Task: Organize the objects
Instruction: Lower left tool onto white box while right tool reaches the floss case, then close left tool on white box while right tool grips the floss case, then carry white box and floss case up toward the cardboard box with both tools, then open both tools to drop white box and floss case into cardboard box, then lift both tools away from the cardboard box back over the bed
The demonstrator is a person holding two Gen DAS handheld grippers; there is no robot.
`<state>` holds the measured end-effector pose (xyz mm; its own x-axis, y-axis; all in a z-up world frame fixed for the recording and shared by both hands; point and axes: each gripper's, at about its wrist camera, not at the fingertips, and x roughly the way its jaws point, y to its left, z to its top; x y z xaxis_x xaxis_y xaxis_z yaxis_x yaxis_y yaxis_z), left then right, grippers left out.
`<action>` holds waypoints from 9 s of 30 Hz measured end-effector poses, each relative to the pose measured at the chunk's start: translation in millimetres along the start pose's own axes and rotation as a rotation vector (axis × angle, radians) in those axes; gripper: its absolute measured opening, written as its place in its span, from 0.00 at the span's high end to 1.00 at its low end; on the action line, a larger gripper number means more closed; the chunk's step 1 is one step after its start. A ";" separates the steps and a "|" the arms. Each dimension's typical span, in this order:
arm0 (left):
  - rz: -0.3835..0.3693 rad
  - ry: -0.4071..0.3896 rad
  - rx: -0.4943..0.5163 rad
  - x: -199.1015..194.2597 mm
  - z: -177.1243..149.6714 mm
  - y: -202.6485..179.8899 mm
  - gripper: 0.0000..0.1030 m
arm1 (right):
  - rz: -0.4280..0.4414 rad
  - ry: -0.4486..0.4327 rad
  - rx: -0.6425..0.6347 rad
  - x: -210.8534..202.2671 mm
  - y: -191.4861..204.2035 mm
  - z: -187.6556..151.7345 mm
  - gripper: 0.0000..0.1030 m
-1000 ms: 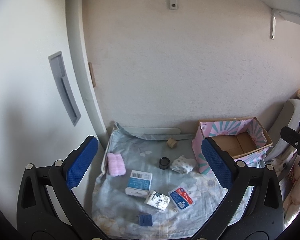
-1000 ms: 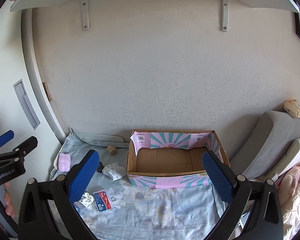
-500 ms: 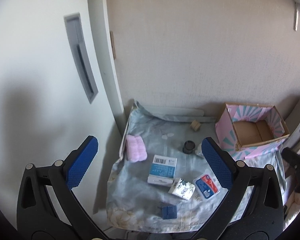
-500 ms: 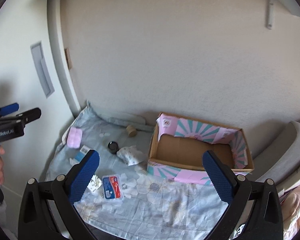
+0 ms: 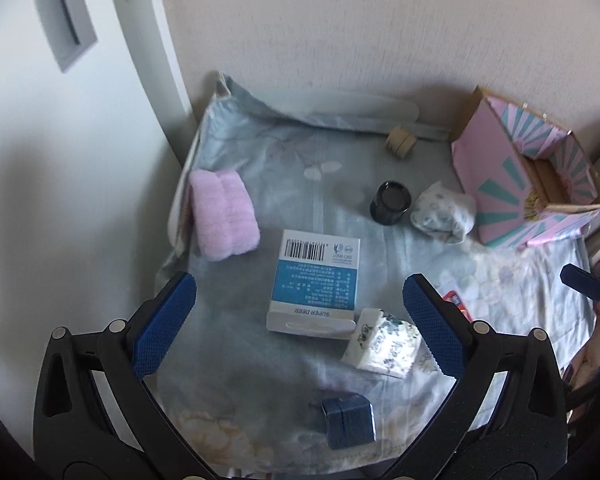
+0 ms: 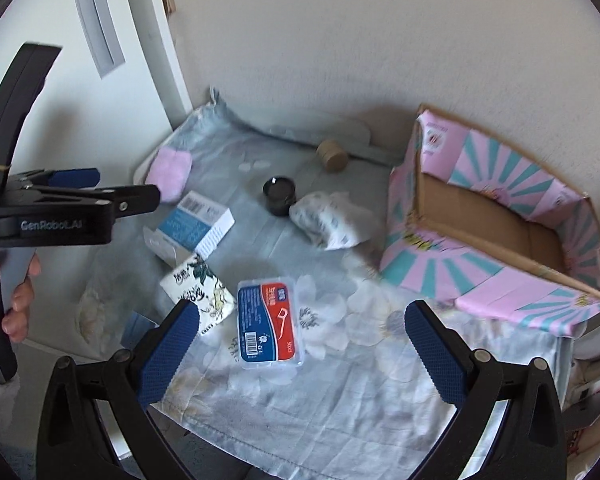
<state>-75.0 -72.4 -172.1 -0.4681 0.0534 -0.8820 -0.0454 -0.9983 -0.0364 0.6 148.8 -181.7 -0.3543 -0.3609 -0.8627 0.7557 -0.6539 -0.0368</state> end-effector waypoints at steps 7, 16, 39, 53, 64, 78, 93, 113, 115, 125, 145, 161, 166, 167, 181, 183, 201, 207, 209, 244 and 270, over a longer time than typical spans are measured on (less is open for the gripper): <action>-0.010 0.057 0.037 40.6 1.4 -4.7 0.02 | -0.002 0.048 -0.047 36.4 7.7 -6.8 0.05; -0.015 0.110 0.051 67.5 -4.1 -4.2 0.02 | -0.005 0.083 -0.133 66.1 16.5 -12.9 0.16; -0.022 0.133 0.105 78.8 -13.0 -6.1 0.38 | -0.017 0.082 -0.252 73.8 32.8 -19.3 0.51; -0.020 0.059 0.098 49.2 2.5 -0.9 0.38 | -0.032 0.044 -0.250 58.6 26.0 1.5 0.51; 0.005 -0.057 0.096 3.3 31.0 -15.1 0.38 | -0.057 -0.045 -0.205 8.6 15.6 36.2 0.51; 0.008 -0.191 0.068 -73.0 64.1 -39.9 0.38 | -0.097 -0.156 -0.115 -78.4 -5.2 74.2 0.51; -0.009 -0.269 0.052 -119.4 75.5 -84.4 0.38 | -0.154 -0.231 0.027 -142.0 -52.4 81.7 0.51; -0.103 -0.256 0.098 -111.3 83.9 -176.5 0.38 | -0.258 -0.220 0.160 -178.8 -133.8 49.9 0.51; -0.113 -0.251 0.102 -108.6 85.0 -183.5 0.38 | -0.269 -0.217 0.173 -184.4 -138.7 46.0 0.51; -0.144 -0.246 0.134 -98.9 93.1 -214.6 0.38 | -0.304 -0.203 0.224 -182.6 -176.8 36.0 0.51; -0.145 -0.193 0.131 -63.2 129.3 -238.8 0.38 | -0.278 -0.165 0.235 -153.3 -227.7 66.6 0.51; -0.155 -0.055 0.113 21.6 163.7 -235.9 0.38 | -0.197 0.015 0.211 -58.9 -273.2 106.0 0.51; -0.159 -0.004 0.121 46.2 170.4 -240.4 0.38 | -0.176 0.079 0.204 -27.9 -281.0 111.0 0.51; -0.161 0.006 0.120 51.1 172.1 -241.0 0.38 | -0.171 0.090 0.205 -22.9 -282.1 111.3 0.51; -0.148 0.147 0.130 104.5 174.0 -237.2 0.38 | -0.128 0.205 0.202 31.1 -287.9 108.7 0.51; -0.149 0.151 0.128 106.0 173.6 -236.8 0.38 | -0.121 0.206 0.206 31.0 -288.2 108.3 0.51; -0.148 0.202 0.194 99.0 179.8 -242.1 0.00 | -0.046 0.230 0.270 19.2 -291.4 94.0 0.01; -0.167 0.185 0.168 88.8 183.3 -244.4 0.00 | -0.075 0.211 0.260 21.0 -299.6 109.9 0.01; -0.172 0.179 0.171 75.5 183.4 -243.4 0.00 | -0.082 0.201 0.262 15.6 -299.5 111.6 0.01; -0.081 -0.321 -0.040 -163.4 121.0 -149.6 0.00 | -0.101 -0.308 0.061 -186.5 -146.5 117.6 0.00; 0.142 -0.462 -0.291 -233.2 -3.4 -83.1 0.00 | -0.010 -0.499 -0.005 -228.0 -64.7 57.6 0.00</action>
<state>40.9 -1.9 35.0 -0.7925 -0.1426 -0.5930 0.2607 -0.9582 -0.1180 0.8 235.0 46.4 -0.5807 -0.6297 -0.5160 0.7533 -0.6560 -0.0472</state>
